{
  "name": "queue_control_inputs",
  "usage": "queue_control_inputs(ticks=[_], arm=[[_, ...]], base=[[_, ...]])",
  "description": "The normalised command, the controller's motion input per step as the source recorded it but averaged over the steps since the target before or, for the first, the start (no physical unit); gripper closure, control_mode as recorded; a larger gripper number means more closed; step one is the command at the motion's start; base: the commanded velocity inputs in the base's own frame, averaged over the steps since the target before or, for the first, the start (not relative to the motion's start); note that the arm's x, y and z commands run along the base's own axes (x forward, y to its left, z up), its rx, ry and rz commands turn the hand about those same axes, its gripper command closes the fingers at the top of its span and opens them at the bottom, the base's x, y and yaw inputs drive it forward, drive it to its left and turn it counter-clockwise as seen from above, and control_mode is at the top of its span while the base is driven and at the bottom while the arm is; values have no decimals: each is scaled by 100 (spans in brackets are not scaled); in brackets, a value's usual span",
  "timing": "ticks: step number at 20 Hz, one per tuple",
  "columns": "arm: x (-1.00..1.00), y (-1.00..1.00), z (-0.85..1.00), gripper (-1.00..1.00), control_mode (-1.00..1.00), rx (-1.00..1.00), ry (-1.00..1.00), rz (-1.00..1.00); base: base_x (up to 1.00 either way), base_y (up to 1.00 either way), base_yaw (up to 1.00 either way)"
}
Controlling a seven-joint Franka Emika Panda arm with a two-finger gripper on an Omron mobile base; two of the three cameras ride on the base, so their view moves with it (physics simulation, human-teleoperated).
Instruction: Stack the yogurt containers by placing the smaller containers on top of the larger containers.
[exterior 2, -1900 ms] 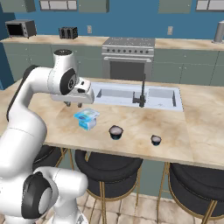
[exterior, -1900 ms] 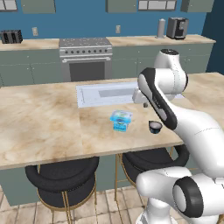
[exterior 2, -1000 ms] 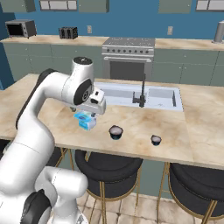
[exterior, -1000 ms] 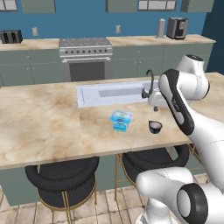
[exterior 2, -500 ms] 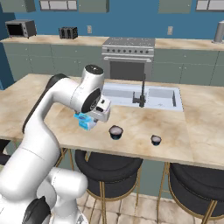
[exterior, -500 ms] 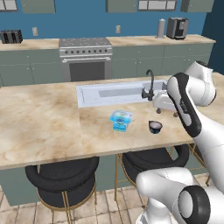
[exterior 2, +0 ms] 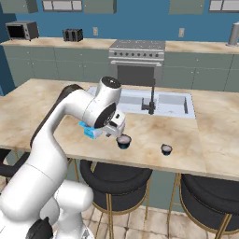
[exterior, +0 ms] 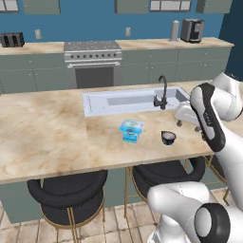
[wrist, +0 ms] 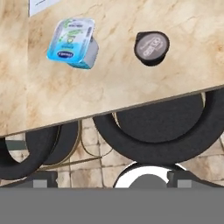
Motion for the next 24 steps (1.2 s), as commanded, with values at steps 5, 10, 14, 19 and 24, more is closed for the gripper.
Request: queue_control_inputs(ticks=[5,10,14,19,24], arm=[[-2,-26,-20,-100,-100,1,0,-8],[0,-25,-25,-100,-100,3,0,-7],[1,-21,-33,-100,-100,5,0,-1],[12,-19,-23,-100,-100,12,0,0],[19,-13,-10,-100,-100,14,0,0]], base=[[0,0,0],[0,0,0],[0,0,0],[0,0,0],[0,0,0]])
